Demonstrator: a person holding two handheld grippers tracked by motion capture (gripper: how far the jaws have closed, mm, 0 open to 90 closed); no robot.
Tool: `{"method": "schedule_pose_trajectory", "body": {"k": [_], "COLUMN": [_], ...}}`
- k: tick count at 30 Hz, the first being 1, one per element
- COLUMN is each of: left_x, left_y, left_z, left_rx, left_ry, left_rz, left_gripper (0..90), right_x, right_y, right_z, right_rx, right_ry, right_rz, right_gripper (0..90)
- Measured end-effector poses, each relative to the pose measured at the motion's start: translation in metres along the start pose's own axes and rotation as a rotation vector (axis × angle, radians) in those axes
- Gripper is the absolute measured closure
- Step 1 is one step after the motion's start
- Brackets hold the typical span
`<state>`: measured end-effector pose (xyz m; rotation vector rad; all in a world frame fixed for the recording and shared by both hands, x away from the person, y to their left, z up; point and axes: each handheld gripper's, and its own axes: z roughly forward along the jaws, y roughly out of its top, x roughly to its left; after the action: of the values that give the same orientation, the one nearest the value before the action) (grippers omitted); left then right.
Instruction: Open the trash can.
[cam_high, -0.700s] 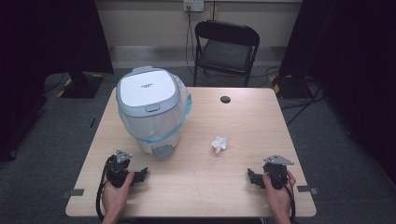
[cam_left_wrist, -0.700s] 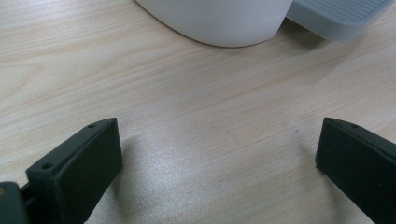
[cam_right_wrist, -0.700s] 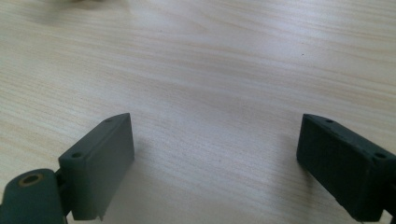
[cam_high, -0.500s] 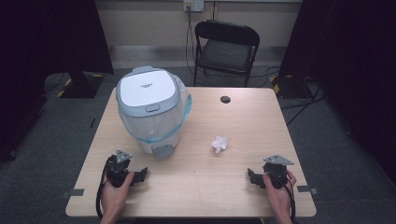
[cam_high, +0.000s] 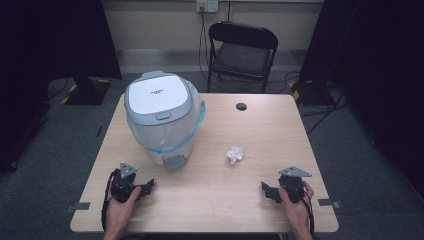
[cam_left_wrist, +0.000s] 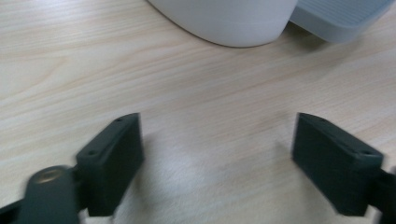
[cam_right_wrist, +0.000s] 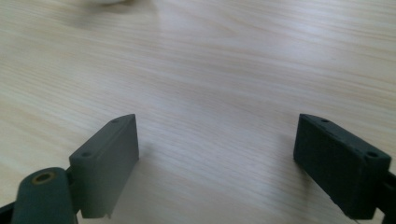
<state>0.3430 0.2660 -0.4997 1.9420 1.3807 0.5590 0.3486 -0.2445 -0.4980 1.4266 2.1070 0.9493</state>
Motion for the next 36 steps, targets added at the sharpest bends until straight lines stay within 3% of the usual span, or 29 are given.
{"method": "schedule_pose_trajectory", "body": {"k": [4, 6, 7, 8, 10, 12, 16, 20, 23, 24, 27, 29, 33, 36], "left_x": [0.003, 0.010, 0.010, 0.017, 0.024, 0.027, 0.043, 0.055, 0.058, 0.059, 0.063, 0.070, 0.075, 0.081], "left_y": [0.002, 0.006, 0.006, 0.009, 0.012, 0.014, 0.021, 0.034, 0.042, 0.049, 0.060, 0.075, 0.090, 0.096], "left_z": [-0.007, -0.014, -0.014, -0.019, -0.023, -0.024, -0.024, -0.025, -0.024, -0.023, -0.020, -0.017, -0.009, -0.002], "left_rx": [-0.002, -0.032, -0.032, -0.063, -0.087, -0.092, -0.104, -0.097, -0.088, -0.081, -0.093, -0.102, -0.121, -0.123], "left_ry": [0.010, 0.007, 0.007, -0.003, -0.026, -0.020, 0.011, 0.047, 0.047, 0.064, 0.058, 0.081, 0.081, 0.078], "left_rz": [0.009, -0.028, -0.028, -0.076, -0.119, -0.131, -0.165, -0.153, -0.141, -0.133, -0.132, -0.126, -0.098, -0.124], "left_gripper": [16.7, 16.7, 16.7, 16.8, 17.7, 18.2, 20.6, 21.2, 26.5, 26.4, 26.4, 26.1, 26.0, 26.0], "right_x": [0.007, 0.013, 0.013, 0.017, 0.021, 0.024, 0.039, 0.054, 0.064, 0.073, 0.084, 0.087, 0.091, 0.092], "right_y": [0.010, 0.016, 0.016, 0.024, 0.033, 0.039, 0.072, 0.097, 0.110, 0.123, 0.144, 0.158, 0.183, 0.197], "right_z": [0.002, 0.003, 0.003, 0.004, 0.005, 0.006, 0.016, 0.030, 0.038, 0.046, 0.059, 0.070, 0.091, 0.106], "right_rx": [-0.012, -0.021, -0.021, -0.042, -0.056, -0.064, -0.092, -0.088, -0.101, -0.106, -0.114, -0.115, -0.123, -0.137], "right_ry": [0.012, 0.020, 0.020, 0.049, 0.052, 0.060, 0.100, 0.128, 0.149, 0.161, 0.181, 0.187, 0.194, 0.199], "right_rz": [-0.034, -0.062, -0.062, -0.083, -0.102, -0.109, -0.121, -0.144, -0.159, -0.186, -0.211, -0.215, -0.207, -0.195], "right_gripper": [13.7, 13.7, 13.7, 13.8, 14.0, 14.0, 14.3, 15.1, 15.1, 15.1, 15.1, 15.3, 15.9, 17.1]}}
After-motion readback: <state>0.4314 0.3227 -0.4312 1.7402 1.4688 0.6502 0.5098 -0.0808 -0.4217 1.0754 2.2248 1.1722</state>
